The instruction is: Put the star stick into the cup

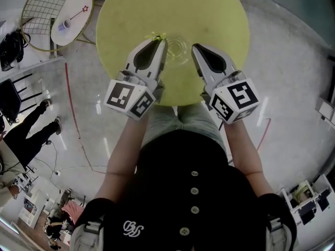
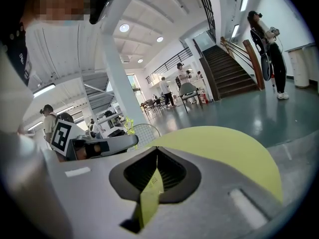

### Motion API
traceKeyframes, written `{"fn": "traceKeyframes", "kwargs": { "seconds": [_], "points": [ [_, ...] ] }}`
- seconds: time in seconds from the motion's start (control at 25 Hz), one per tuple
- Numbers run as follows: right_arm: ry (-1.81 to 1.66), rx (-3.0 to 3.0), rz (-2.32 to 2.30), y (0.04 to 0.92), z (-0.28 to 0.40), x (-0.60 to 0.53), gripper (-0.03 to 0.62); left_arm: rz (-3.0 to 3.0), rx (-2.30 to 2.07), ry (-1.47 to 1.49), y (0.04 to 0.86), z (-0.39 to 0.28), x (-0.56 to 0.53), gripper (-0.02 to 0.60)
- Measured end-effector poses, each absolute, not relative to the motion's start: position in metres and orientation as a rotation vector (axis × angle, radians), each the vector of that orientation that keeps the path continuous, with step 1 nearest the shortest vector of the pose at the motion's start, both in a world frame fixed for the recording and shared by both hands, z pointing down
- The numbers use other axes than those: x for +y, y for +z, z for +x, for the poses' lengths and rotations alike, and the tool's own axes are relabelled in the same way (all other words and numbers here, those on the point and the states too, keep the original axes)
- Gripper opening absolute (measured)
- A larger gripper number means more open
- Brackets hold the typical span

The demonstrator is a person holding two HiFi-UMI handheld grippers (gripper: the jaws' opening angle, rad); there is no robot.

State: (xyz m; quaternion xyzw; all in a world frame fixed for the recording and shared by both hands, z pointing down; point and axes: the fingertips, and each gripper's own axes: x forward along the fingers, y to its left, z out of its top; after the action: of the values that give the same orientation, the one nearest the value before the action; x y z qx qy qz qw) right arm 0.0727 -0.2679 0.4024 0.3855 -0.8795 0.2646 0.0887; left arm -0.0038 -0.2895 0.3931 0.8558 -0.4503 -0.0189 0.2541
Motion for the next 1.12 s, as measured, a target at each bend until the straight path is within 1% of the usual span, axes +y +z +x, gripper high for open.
{"fn": "traceKeyframes", "kwargs": {
  "seconds": [0.52, 0.6, 0.68, 0.84, 0.96, 1.12],
  "points": [
    [0.813, -2.606, 1.157, 0.409, 0.076, -0.265, 0.003, 2.296, -1.247, 0.031, 0.413, -0.01, -0.295, 0.02],
    [0.819, -2.605, 1.157, 0.411, 0.075, -0.265, 0.005, 2.289, -1.255, 0.031, 0.414, -0.012, -0.297, 0.04],
    [0.819, -2.606, 1.16, 0.412, 0.075, -0.265, 0.004, 2.28, -1.259, 0.024, 0.416, -0.014, -0.299, 0.081],
    [0.811, -2.609, 1.17, 0.409, 0.076, -0.265, 0.004, 2.269, -1.263, 0.028, 0.418, -0.014, -0.298, 0.099],
    [0.801, -2.608, 1.178, 0.407, 0.075, -0.266, 0.005, 2.248, -1.276, 0.053, 0.422, -0.017, -0.298, 0.136],
    [0.792, -2.607, 1.185, 0.406, 0.075, -0.264, 0.005, 2.227, -1.289, 0.067, 0.424, -0.022, -0.298, 0.167]
  ]
}}
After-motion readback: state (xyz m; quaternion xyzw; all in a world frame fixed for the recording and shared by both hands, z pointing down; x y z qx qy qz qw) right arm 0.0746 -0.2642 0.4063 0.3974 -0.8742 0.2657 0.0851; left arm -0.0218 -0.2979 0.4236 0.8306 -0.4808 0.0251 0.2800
